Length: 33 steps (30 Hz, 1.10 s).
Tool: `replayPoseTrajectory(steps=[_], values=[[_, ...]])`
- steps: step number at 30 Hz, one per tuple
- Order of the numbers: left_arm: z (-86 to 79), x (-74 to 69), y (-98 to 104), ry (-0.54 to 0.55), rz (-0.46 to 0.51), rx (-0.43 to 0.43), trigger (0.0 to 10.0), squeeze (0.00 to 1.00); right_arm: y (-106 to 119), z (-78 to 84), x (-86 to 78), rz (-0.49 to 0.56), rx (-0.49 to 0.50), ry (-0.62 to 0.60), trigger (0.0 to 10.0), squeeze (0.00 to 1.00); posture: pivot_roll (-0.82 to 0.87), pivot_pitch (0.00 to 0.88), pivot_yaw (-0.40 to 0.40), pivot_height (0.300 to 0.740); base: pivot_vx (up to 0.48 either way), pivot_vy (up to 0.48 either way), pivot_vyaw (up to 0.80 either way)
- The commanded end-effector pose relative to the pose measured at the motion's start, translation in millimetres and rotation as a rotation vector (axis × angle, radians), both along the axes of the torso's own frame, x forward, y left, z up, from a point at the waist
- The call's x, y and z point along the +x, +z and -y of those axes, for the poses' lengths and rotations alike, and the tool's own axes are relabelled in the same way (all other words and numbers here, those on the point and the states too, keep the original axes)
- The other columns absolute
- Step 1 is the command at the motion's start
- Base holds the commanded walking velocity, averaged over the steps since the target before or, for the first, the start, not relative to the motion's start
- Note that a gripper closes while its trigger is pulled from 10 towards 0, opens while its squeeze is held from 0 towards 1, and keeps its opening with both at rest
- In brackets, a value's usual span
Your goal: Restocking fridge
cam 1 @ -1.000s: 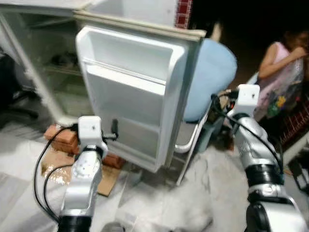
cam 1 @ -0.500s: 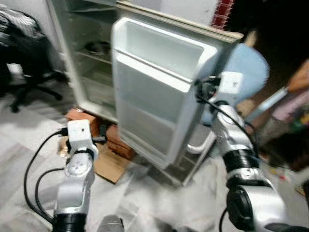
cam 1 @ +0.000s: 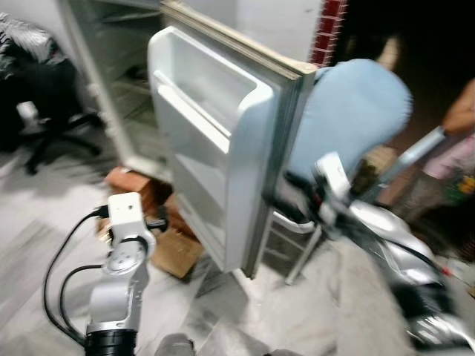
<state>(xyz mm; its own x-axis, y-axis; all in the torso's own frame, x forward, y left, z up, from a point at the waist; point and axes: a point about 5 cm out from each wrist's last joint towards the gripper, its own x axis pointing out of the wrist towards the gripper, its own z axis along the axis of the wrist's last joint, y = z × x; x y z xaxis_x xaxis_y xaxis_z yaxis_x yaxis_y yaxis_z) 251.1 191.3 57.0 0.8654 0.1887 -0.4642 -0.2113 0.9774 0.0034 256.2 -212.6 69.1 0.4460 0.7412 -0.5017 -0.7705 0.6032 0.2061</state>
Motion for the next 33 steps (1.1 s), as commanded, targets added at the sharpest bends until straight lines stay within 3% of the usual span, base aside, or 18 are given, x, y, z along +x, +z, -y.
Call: replayPoseTrajectory(steps=[1, 4, 5, 9, 10, 12, 13, 14, 15, 16, 17, 19, 21, 22, 23, 24, 30, 33], values=[[1.5, 2.6, 2, -0.011, -0.004, -0.016, 10.0, 0.0, -6, 8.4, 9.3, 0.028, -0.172, 0.04, 10.0, 0.0, 0.05, 0.0, -0.029, 0.74, 0.0, 0.0, 0.0], [2.1, 3.8, 3, -0.02, -0.007, -0.015, 10.0, 0.0, -13, 20.0, 18.8, 0.049, -0.325, -0.02, 10.0, 0.0, 0.05, 0.0, -0.028, 0.74, 0.0, 0.0, 0.0], [3.8, 5.1, 3, -0.035, -0.012, -0.007, 10.0, 0.0, -11, 25.9, 36.6, 0.105, -0.434, -0.12, 10.0, 0.0, 0.05, 0.0, -0.028, 0.74, 0.0, 0.0, 0.0], [4.1, 5.9, 3, -0.043, -0.019, 0.001, 10.0, 0.0, 24, 22.0, 88.0, 0.362, -0.573, -0.418, 10.0, 0.0, 0.06, 0.0, -0.027, 0.74, 0.0, 0.0, 0.0], [3.9, 5.8, 3, -0.042, -0.024, 0.002, 10.0, 0.0, 37, 17.1, 97.6, 0.426, -0.55, -0.488, 10.0, 0.0, 0.07, 0.0, -0.027, 0.74, 0.0, 0.0, 0.0], [3.0, 5.2, 3, -0.042, -0.036, 0.006, 10.0, 0.0, 68, -6.0, 116.7, 0.491, -0.306, -0.641, 10.0, 0.0, 0.08, 0.0, -0.03, 0.74, 0.0, 0.0, 0.0], [3.0, 5.2, 3, -0.042, -0.036, 0.006, 10.0, 0.0, 68, -6.0, 116.7, 0.491, -0.306, -0.641, 10.0, 0.0, 0.08, 0.0, -0.03, 0.74, 0.0, 0.0, 0.0], [2.3, 4.6, 3, -0.038, -0.044, 0.007, 10.0, 0.0, 84, -29.5, 124.3, 0.47, -0.083, -0.69, 10.0, 0.0, 0.08, 0.0, -0.03, 0.74, 0.0, 0.0, 0.0], [2.0, 4.3, 3, -0.037, -0.048, 0.006, 10.0, 0.0, 87, -38.5, 127.2, 0.462, -0.02, -0.696, 10.0, 0.0, 0.08, 0.0, -0.031, 0.74, 0.0, 0.0, 0.0], [2.0, 4.3, 3, -0.037, -0.048, 0.006, 10.0, 0.0, 87, -38.5, 127.2, 0.462, -0.02, -0.696, 10.0, 0.0, 0.08, 0.0, -0.031, 0.74, 0.0, 0.0, 0.0], [1.4, 2.8, 1, -0.021, -0.064, -0.008, 10.0, 0.0, 89, -70.1, 128.1, 0.378, 0.16, -0.647, 10.0, 0.0, 0.08, 0.0, -0.032, 0.74, 0.0, 0.0, 0.0], [1.0, 1.2, -1, -0.008, -0.083, -0.029, 10.0, 0.0, 92, -102.7, 123.1, 0.321, 0.294, -0.536, 10.0, 0.0, 0.09, 0.0, -0.035, 0.74, 0.0, 0.0, 0.0], [0.9, -0.9, -4, 0.0, -0.112, -0.067, 10.0, 0.0, 100, -142.2, 97.6, 0.251, 0.452, -0.253, 10.0, 0.0, 0.09, 0.0, -0.035, 0.74, 0.0, 0.0, 0.0], [0.9, -0.9, -4, 0.0, -0.112, -0.067, 10.0, 0.0, 100, -142.2, 97.6, 0.251, 0.452, -0.253, 10.0, 0.0, 0.09, 0.0, -0.035, 0.74, 0.0, 0.0, 0.0], [3.0, -2.3, -6, -0.02, -0.131, -0.086, 10.0, 0.0, 103, -155.2, 78.7, 0.229, 0.495, -0.108, 10.0, 0.0, 0.09, 0.0, -0.034, 0.74, 0.0, 0.0, 0.0], [3.5, -2.7, -6, -0.025, -0.135, -0.089, 10.0, 0.0, 103, -157.6, 74.9, 0.224, 0.501, -0.085, 10.0, 0.0, 0.09, 0.0, -0.034, 0.74, 0.0, 0.0, 0.0], [19.6, -3.2, -8, -0.185, -0.18, -0.077, 10.0, 0.0, 55, -118.8, 84.5, 0.257, 0.16, -0.283, 10.0, 0.0, 0.07, 0.0, -0.026, 0.74, 0.0, 0.0, 0.0], [20.8, -3.4, -8, -0.203, -0.186, -0.073, 10.0, 0.0, 51, -111.1, 85.4, 0.253, 0.124, -0.319, 10.0, 0.0, 0.07, 0.0, -0.025, 0.74, 0.0, 0.0, 0.0]])
